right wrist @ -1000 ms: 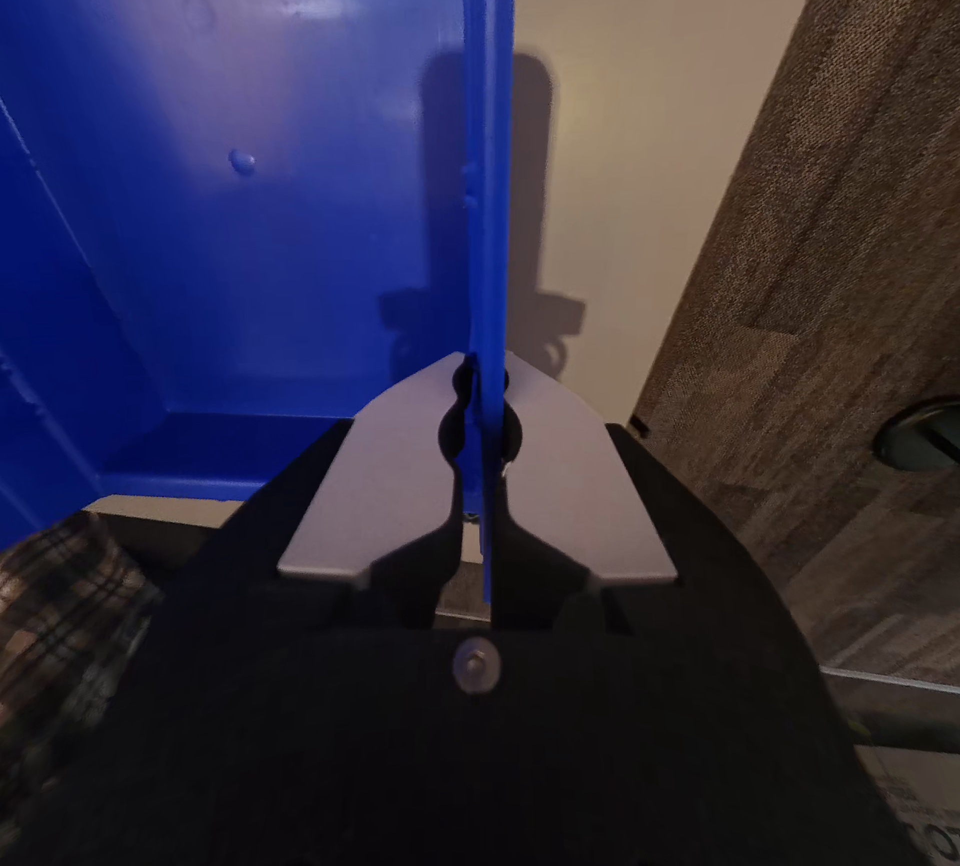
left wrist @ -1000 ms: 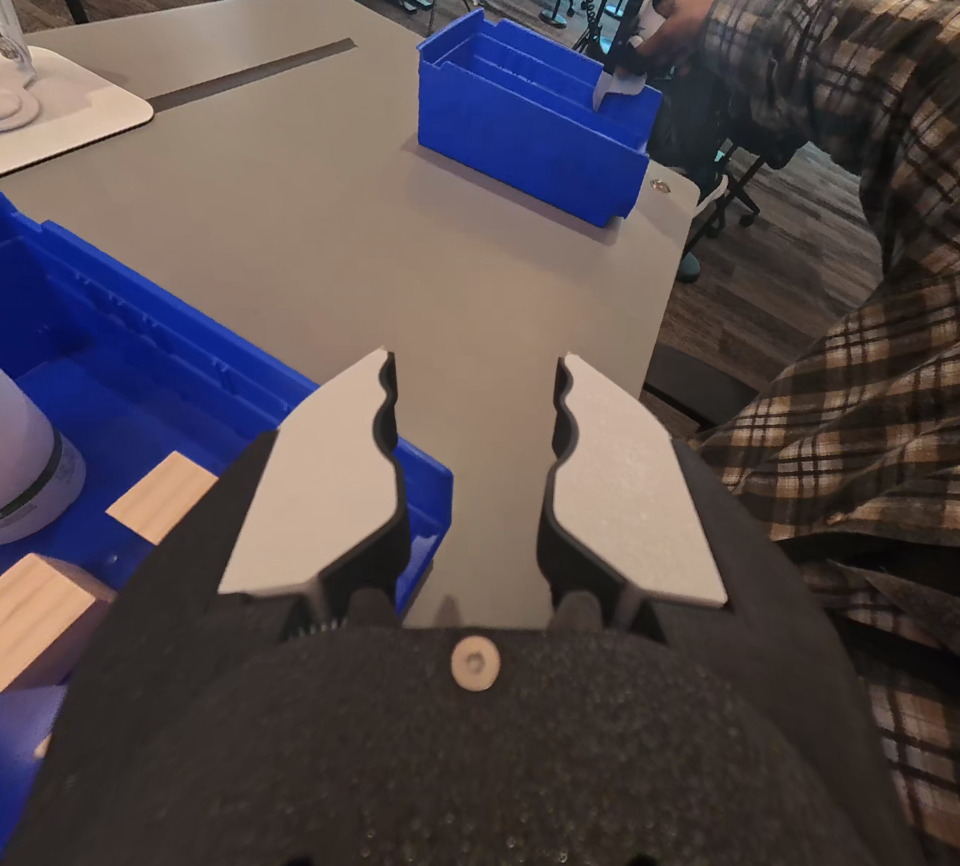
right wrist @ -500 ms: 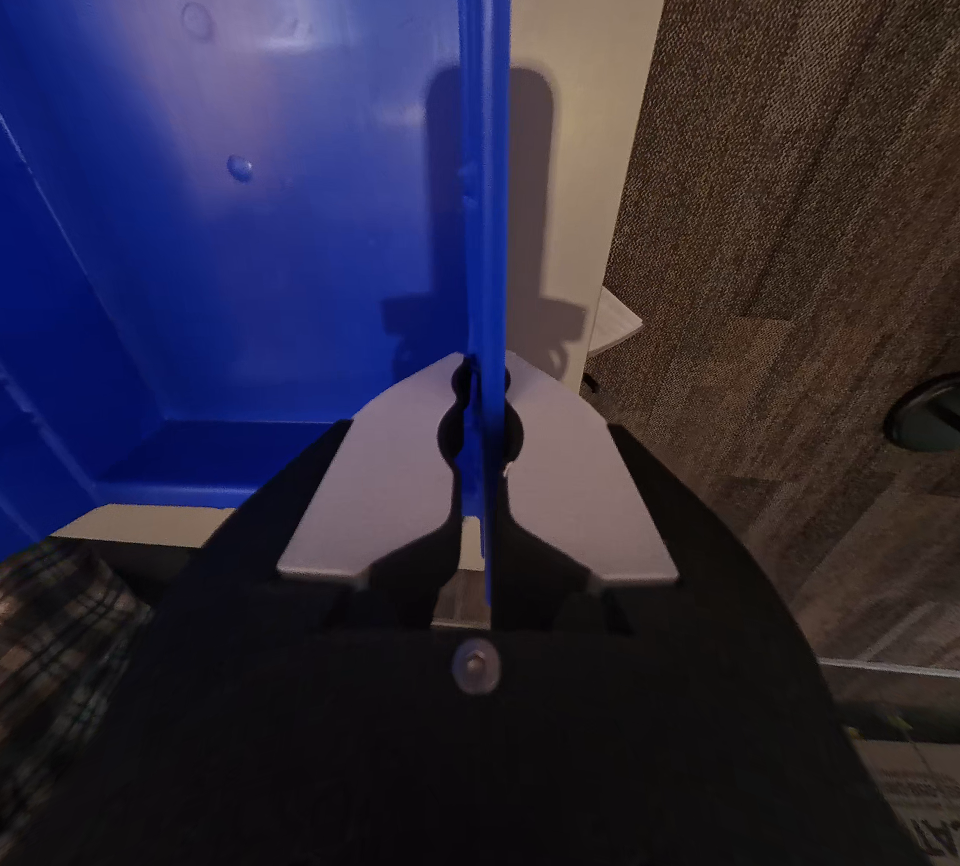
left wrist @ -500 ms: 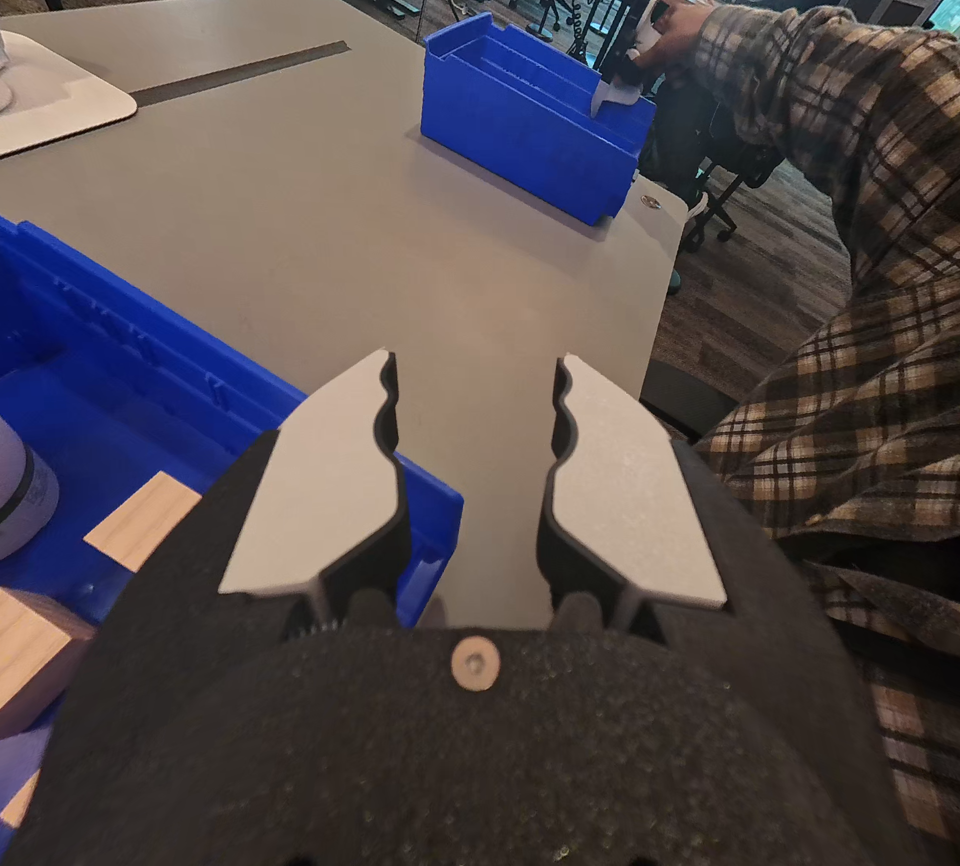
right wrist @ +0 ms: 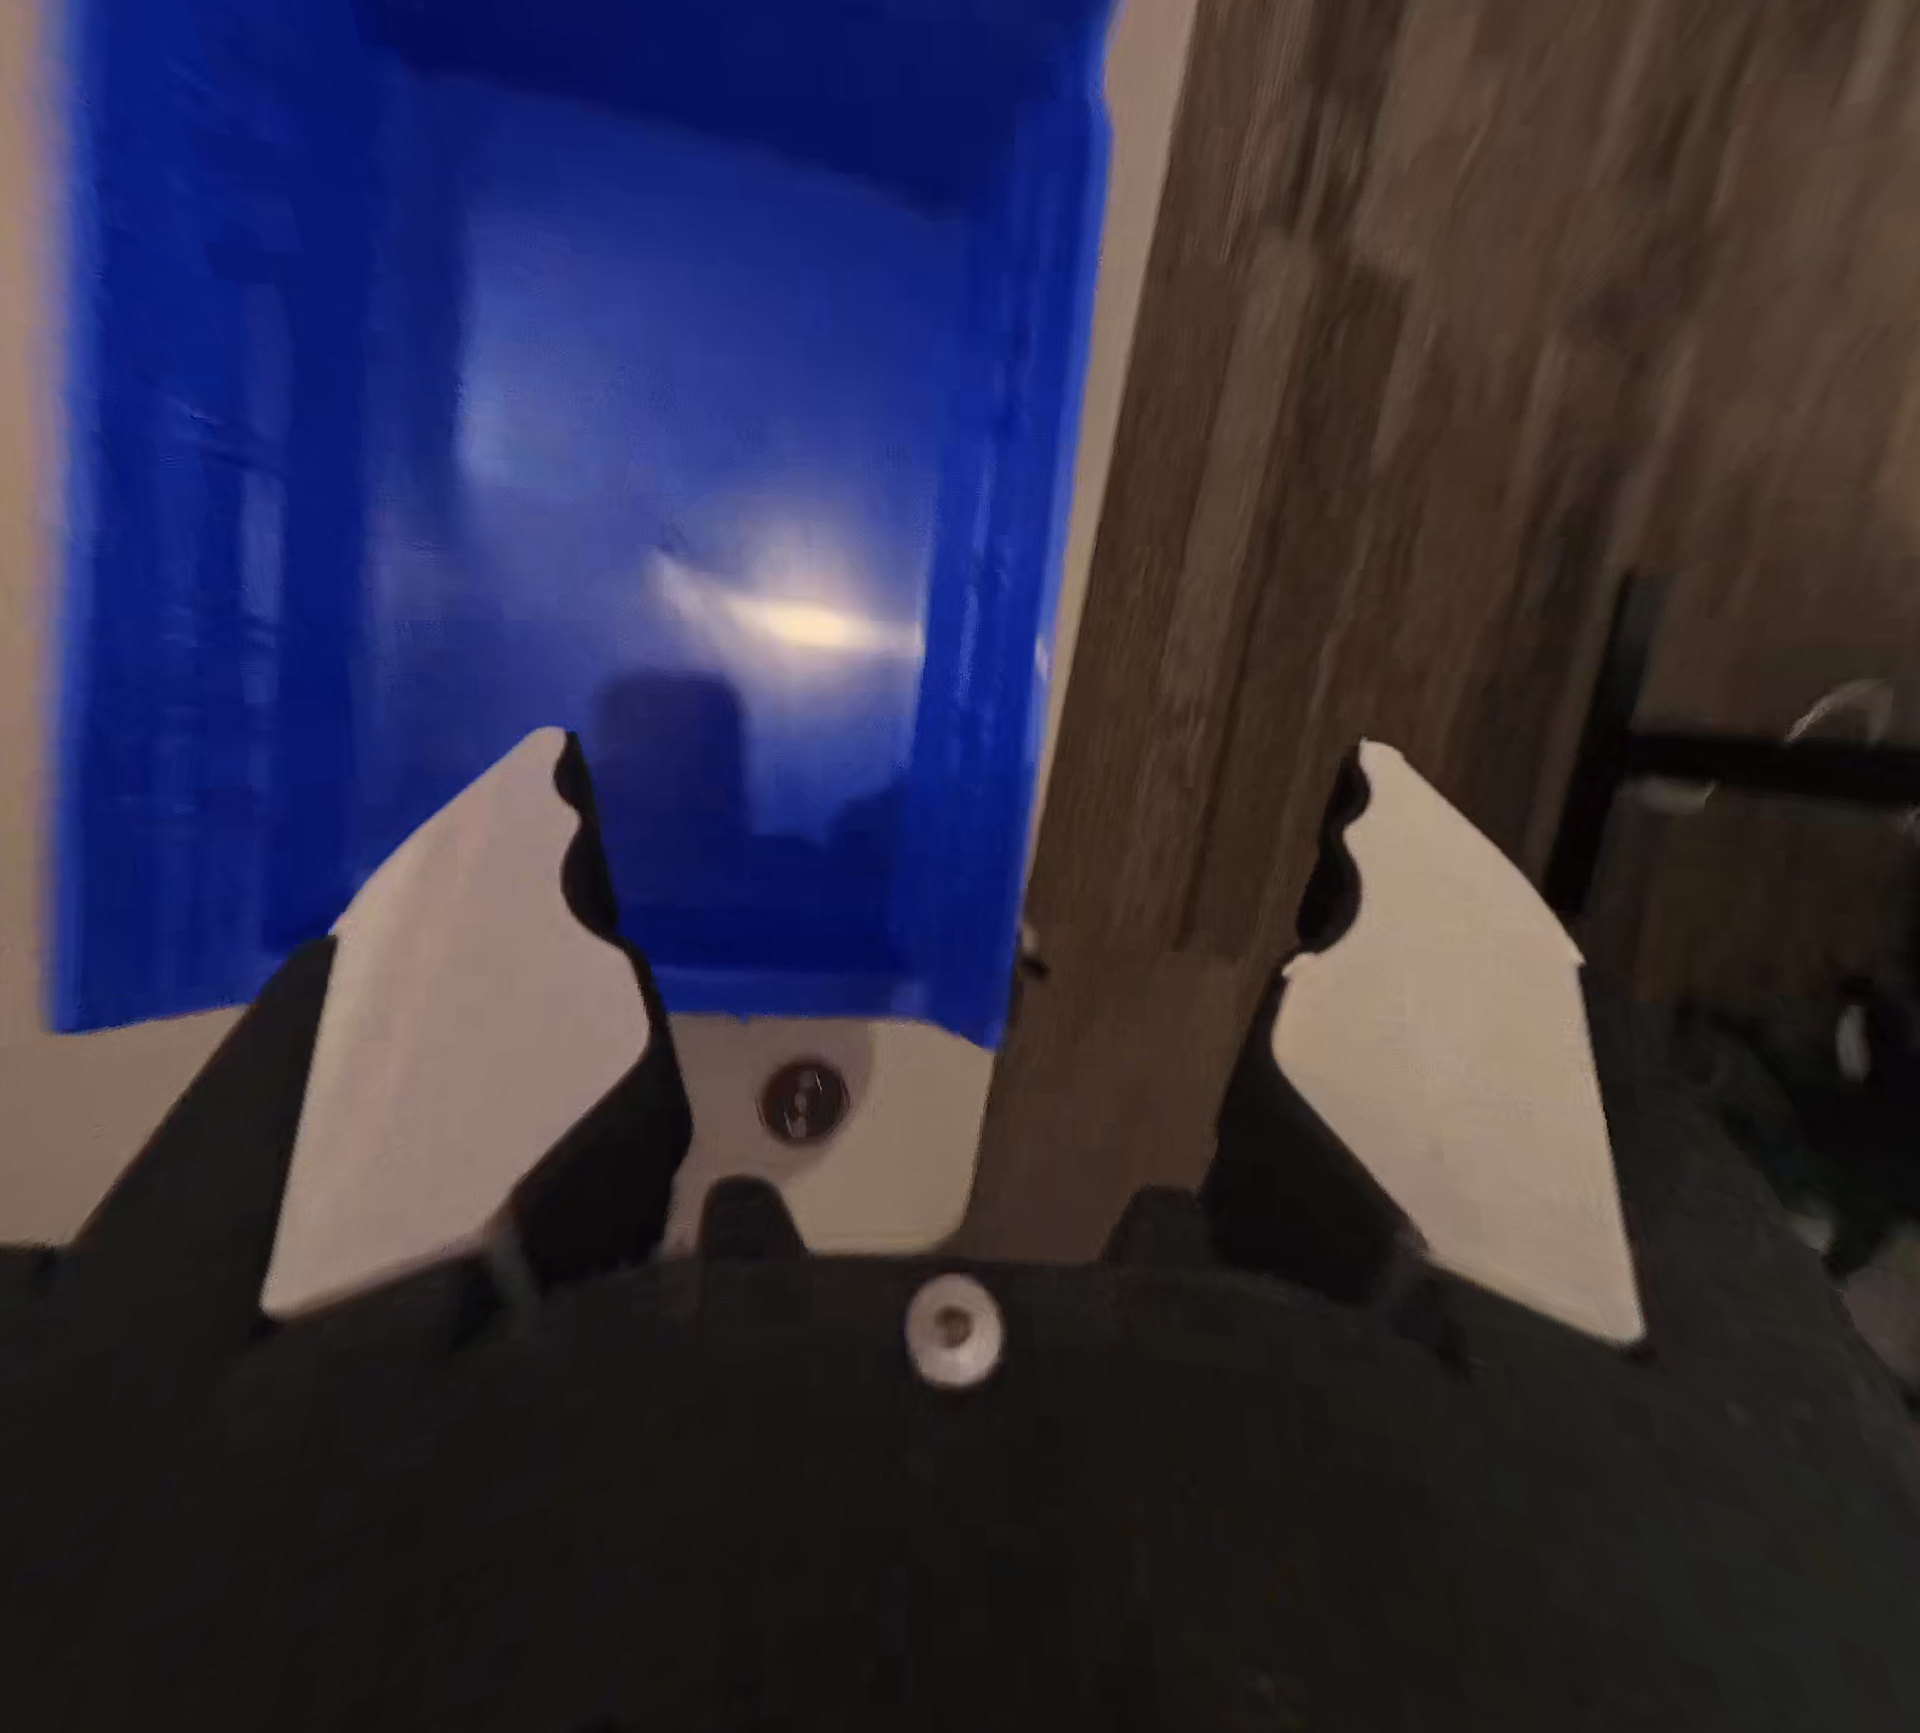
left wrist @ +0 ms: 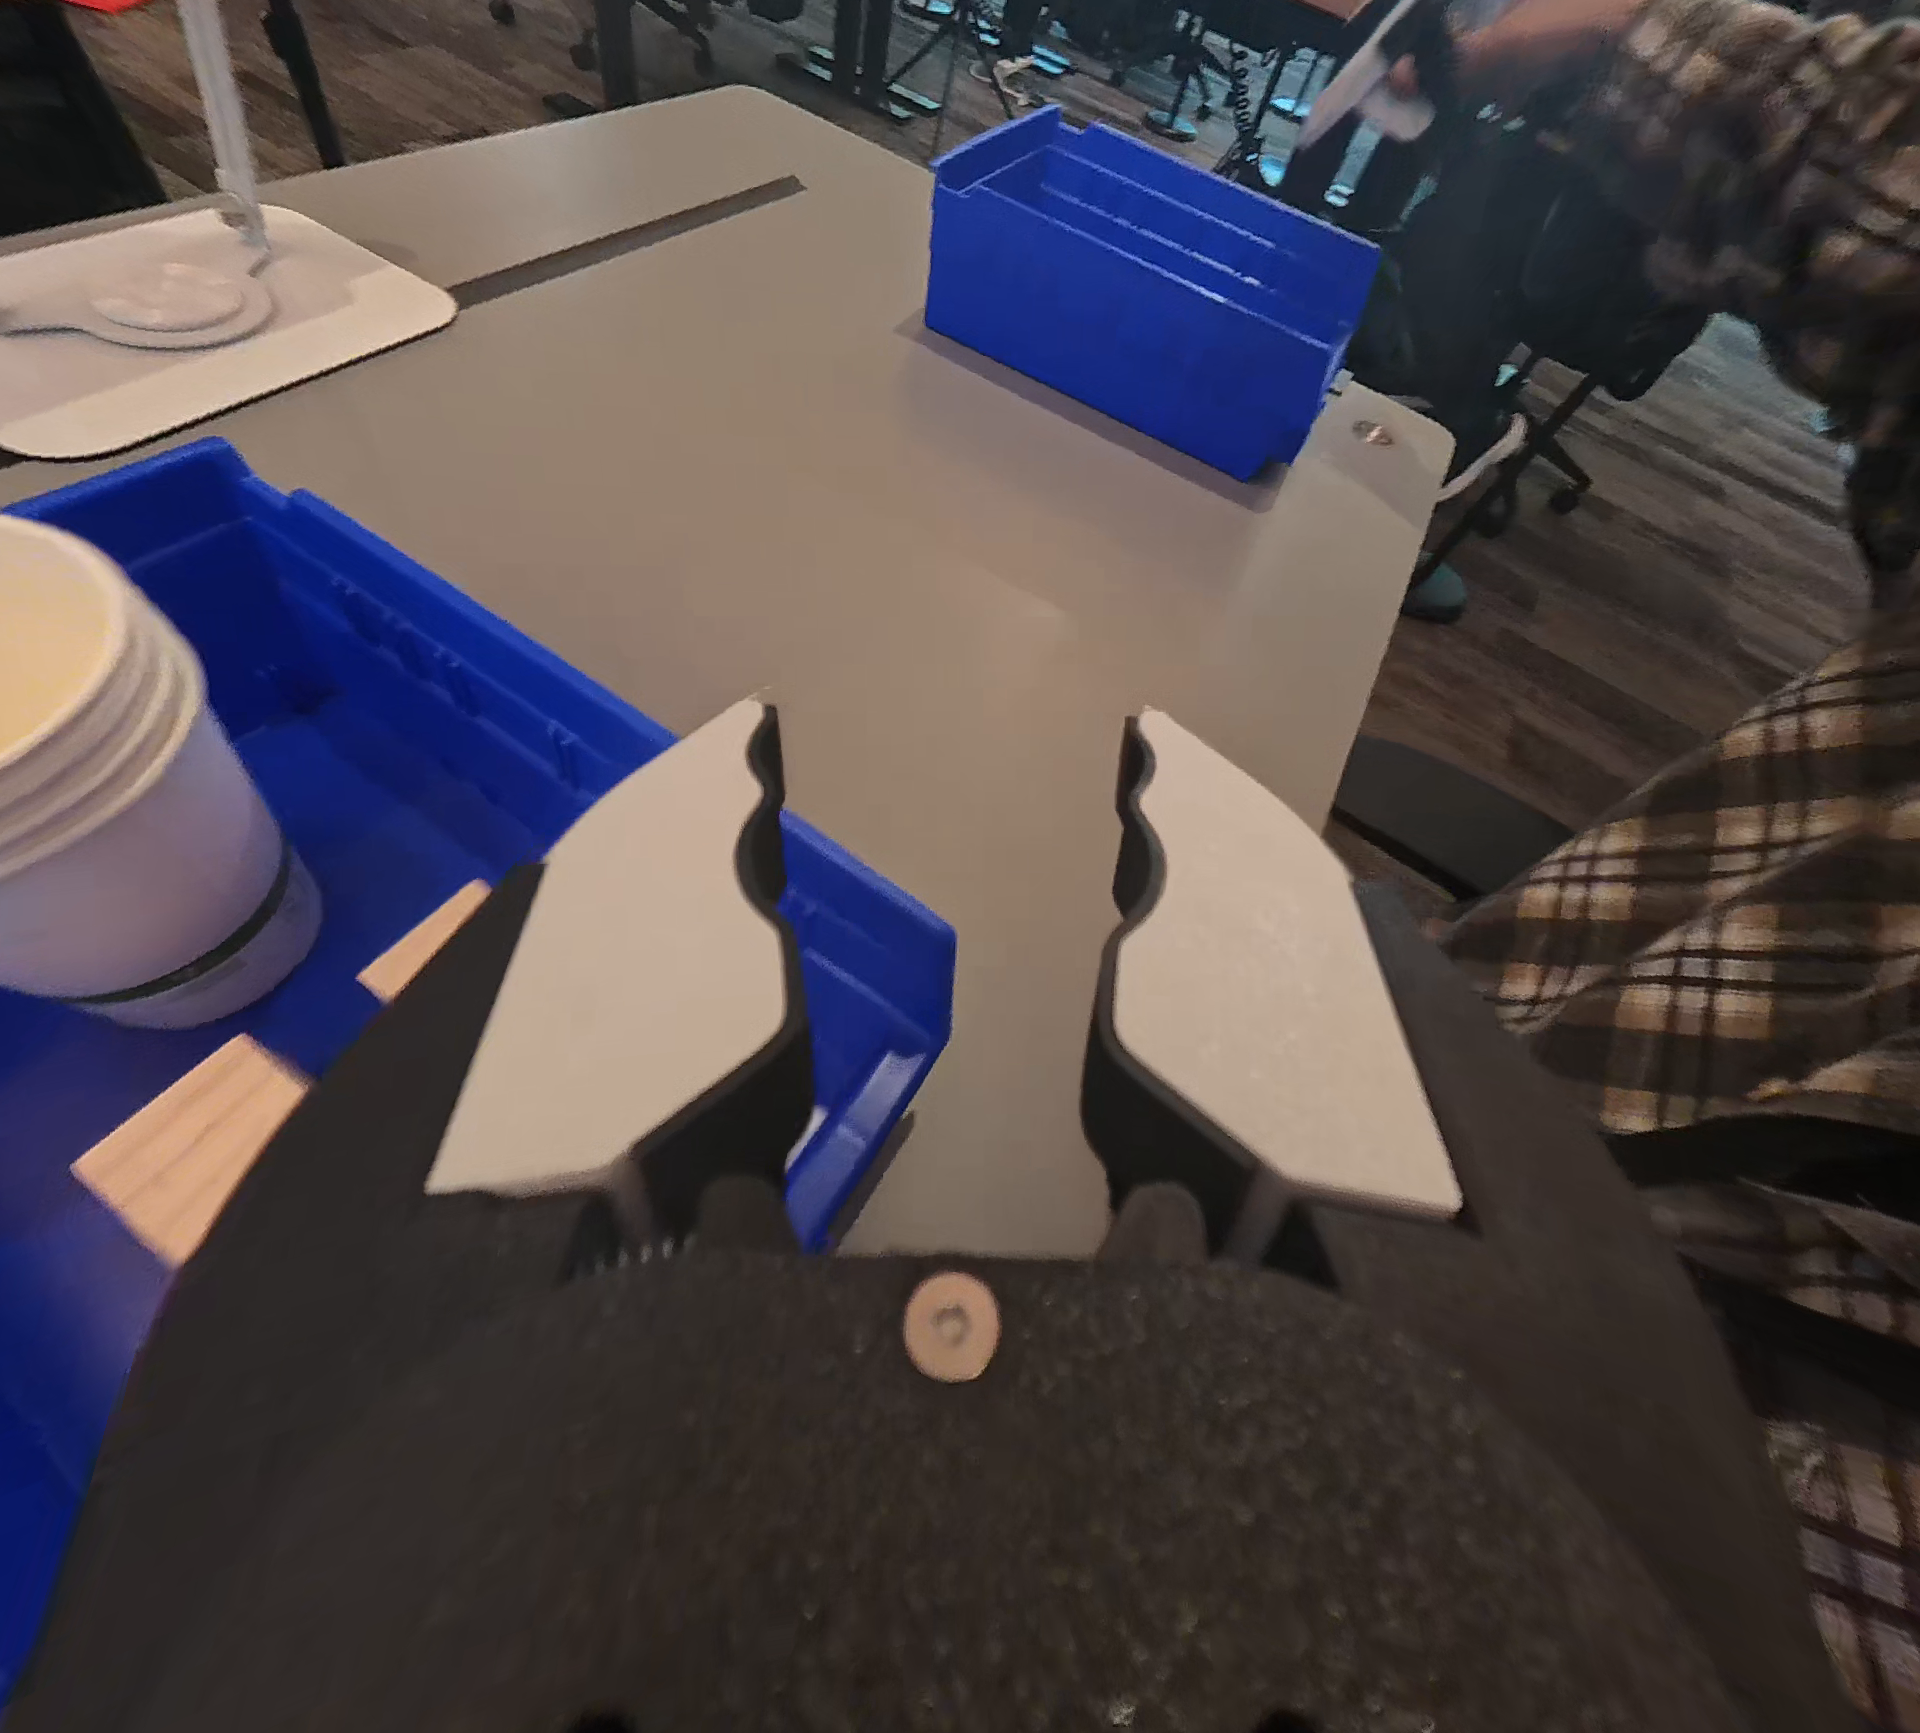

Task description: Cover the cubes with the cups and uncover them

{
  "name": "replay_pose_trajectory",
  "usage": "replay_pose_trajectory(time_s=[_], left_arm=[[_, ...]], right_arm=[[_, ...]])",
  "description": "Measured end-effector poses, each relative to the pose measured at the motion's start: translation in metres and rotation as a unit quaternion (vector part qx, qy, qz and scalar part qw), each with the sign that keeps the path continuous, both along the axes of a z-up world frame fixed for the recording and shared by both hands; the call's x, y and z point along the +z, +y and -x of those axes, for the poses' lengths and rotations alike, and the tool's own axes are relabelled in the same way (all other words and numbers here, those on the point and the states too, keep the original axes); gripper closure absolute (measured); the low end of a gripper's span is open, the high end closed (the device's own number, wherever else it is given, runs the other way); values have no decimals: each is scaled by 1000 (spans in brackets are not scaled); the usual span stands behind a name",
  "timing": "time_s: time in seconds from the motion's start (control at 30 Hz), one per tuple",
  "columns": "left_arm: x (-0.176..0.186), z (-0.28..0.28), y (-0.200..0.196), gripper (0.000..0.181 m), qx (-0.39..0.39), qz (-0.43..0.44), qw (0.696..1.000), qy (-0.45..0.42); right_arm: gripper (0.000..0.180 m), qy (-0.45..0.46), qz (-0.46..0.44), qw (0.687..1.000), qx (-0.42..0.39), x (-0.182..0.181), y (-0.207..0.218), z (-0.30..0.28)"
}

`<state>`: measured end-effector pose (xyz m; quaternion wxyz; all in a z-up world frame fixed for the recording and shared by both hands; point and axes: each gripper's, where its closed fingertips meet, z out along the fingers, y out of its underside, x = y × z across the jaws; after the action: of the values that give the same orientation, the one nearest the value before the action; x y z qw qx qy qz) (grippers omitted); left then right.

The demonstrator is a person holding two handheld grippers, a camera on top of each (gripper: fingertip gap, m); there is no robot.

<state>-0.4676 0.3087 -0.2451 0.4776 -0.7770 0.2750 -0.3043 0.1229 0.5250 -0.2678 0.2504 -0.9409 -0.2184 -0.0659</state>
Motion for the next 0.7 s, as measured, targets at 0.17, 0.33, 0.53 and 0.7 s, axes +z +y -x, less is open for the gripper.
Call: replay_pose_trajectory(time_s=[0.17,0.33,0.53,0.7], left_arm=[[6,46,5,115,93,-14,995,32],[1,113,21,110,228,19,966,117],[-22,177,36,112,317,116,910,242],[-53,208,41,110,339,201,878,270]], right_arm=[[50,85,-205,968,115,60,-34,133],[63,237,-317,883,254,55,-95,276],[60,336,-282,850,293,-3,-83,364],[67,375,-268,840,286,-29,-46,390]])
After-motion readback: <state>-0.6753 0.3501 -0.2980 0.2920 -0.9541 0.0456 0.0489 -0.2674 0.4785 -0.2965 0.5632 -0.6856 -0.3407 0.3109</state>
